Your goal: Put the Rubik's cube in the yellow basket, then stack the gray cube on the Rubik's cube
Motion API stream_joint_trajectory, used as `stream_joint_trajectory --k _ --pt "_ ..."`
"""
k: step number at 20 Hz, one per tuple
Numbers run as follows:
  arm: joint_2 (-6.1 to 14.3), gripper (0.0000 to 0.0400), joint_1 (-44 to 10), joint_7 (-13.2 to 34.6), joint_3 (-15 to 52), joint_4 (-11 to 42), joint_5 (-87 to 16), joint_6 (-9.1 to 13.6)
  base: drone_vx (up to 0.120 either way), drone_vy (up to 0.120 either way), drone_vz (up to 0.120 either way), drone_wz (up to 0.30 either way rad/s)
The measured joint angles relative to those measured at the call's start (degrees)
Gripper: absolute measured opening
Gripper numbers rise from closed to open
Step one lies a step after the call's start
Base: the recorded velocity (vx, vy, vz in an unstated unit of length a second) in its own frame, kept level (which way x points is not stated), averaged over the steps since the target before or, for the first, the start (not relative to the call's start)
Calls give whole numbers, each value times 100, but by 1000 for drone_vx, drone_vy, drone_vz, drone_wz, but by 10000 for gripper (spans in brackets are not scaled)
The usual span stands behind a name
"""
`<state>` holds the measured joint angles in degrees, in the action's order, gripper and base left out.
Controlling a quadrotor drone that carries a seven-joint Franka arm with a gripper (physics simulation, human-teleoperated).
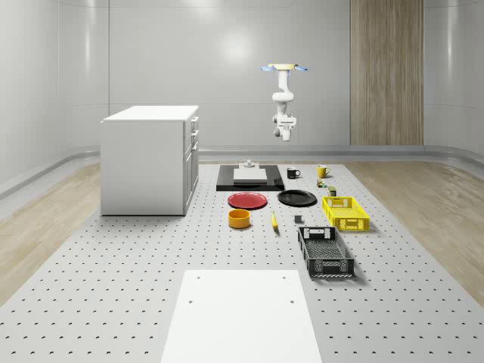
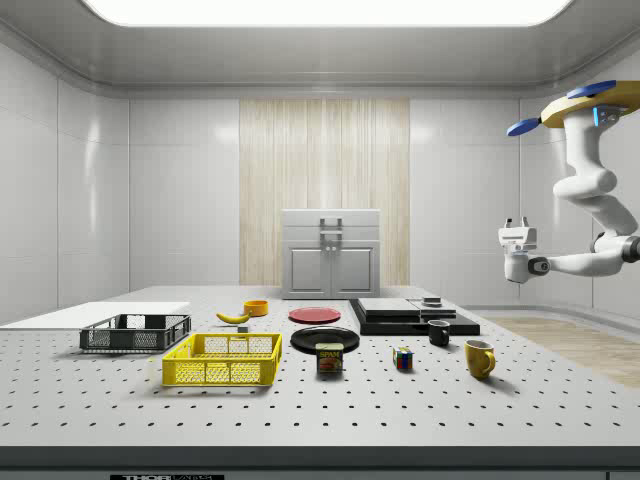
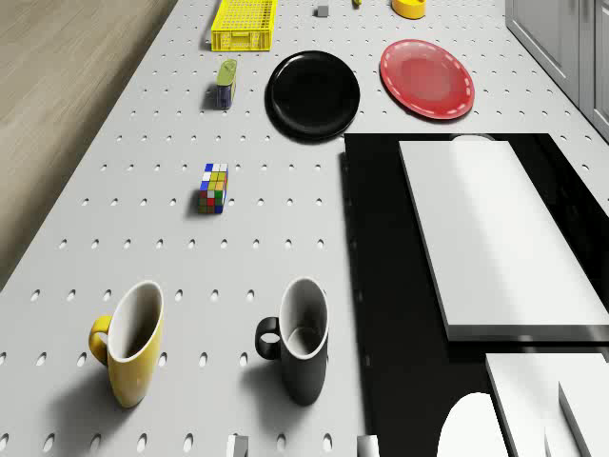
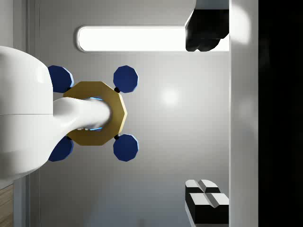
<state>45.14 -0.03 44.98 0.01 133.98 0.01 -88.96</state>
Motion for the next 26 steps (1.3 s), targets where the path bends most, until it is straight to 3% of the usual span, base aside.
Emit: stream_joint_trajectory --k 6,12,18,26 --pt "-145 400 -16 -9 8 -733 6 561 80 0 0 0" --pt "-370 400 -26 -13 14 -1351 10 927 120 0 0 0" --pt "-471 400 -33 -16 19 -1621 12 1069 120 0 0 0" --pt "-488 400 -39 -18 23 -1693 14 1090 120 0 0 0"
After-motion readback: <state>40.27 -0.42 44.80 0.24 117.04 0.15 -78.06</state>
